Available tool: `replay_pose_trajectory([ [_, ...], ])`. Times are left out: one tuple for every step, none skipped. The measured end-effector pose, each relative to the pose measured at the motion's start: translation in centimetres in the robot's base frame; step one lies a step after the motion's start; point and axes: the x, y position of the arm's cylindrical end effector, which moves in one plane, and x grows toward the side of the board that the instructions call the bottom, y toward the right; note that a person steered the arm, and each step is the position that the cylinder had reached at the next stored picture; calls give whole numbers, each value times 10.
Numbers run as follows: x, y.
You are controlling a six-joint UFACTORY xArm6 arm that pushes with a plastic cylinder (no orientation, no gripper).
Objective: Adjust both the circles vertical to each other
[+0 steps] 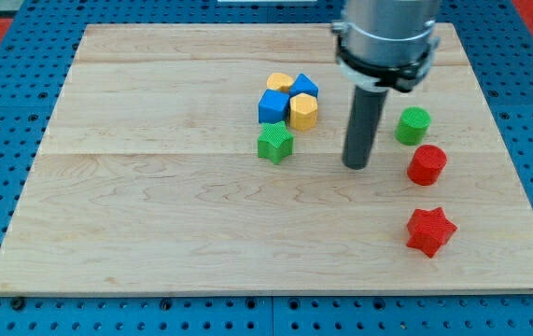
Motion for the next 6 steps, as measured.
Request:
replay_pose_trajectory([
  [-15, 23],
  [-23, 56],
  [-28, 56],
  [-14, 53],
  [0, 46],
  [-9, -3],
])
